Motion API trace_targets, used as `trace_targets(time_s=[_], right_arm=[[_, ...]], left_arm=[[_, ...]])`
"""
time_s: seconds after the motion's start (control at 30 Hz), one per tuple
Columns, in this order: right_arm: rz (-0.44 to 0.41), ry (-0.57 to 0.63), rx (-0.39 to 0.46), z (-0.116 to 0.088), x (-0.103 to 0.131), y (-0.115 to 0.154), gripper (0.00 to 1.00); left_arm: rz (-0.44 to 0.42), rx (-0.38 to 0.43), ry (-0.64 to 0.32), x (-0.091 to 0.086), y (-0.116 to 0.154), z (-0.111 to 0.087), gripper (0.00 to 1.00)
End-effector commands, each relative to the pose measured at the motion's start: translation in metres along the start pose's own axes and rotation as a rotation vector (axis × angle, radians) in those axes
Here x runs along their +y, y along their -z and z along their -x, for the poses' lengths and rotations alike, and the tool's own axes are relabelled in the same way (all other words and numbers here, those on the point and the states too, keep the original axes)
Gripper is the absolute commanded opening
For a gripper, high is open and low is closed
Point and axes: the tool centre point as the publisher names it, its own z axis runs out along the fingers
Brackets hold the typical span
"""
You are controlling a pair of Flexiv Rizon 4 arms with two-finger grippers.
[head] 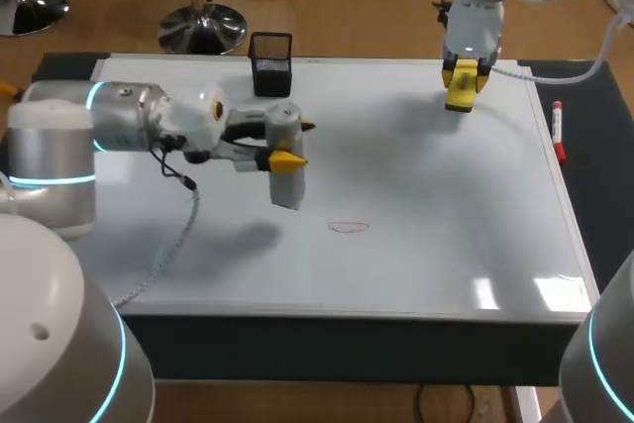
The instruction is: Pick up the inspection probe, press it on each red-marked spot on the whiteboard one by one, put down the probe, pick up the eraser, and wipe off all the red marks.
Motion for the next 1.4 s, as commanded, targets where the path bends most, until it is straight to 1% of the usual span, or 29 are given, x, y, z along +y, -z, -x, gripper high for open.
trace_targets(time_s=[0.03, 0.1, 0.23, 0.43, 0.7, 0.83, 1.07, 1.4], right_arm=[[0.0, 0.002, 0.003, 0.0, -0.001, 0.001, 0.0], [0.0, 0.002, 0.003, 0.0, -0.001, 0.001, 0.0], [0.0, 0.002, 0.003, 0.0, -0.001, 0.001, 0.0], [0.0, 0.002, 0.003, 0.0, -0.001, 0.001, 0.0], [0.0, 0.002, 0.003, 0.0, -0.001, 0.001, 0.0], [0.0, 0.002, 0.003, 0.0, -0.001, 0.001, 0.0], [0.0, 0.002, 0.003, 0.0, -0.001, 0.001, 0.0], [0.0, 0.002, 0.003, 0.0, -0.001, 0.001, 0.0]], left_arm=[[-0.002, 0.036, -0.014, 0.009, -0.021, -0.01, 0.0], [-0.009, 0.069, -0.018, 0.012, -0.032, -0.015, 0.0], [-0.026, 0.116, -0.006, 0.021, -0.052, -0.02, 0.0], [-0.044, 0.144, 0.014, 0.035, -0.068, -0.014, 0.0], [-0.066, 0.162, 0.055, 0.047, -0.077, 0.001, 0.0], [-0.06, 0.173, 0.05, 0.053, -0.082, 0.007, 0.0], [-0.064, 0.187, 0.058, 0.059, -0.086, 0.011, 0.0], [-0.059, 0.173, 0.073, 0.066, -0.081, 0.015, 0.0]])
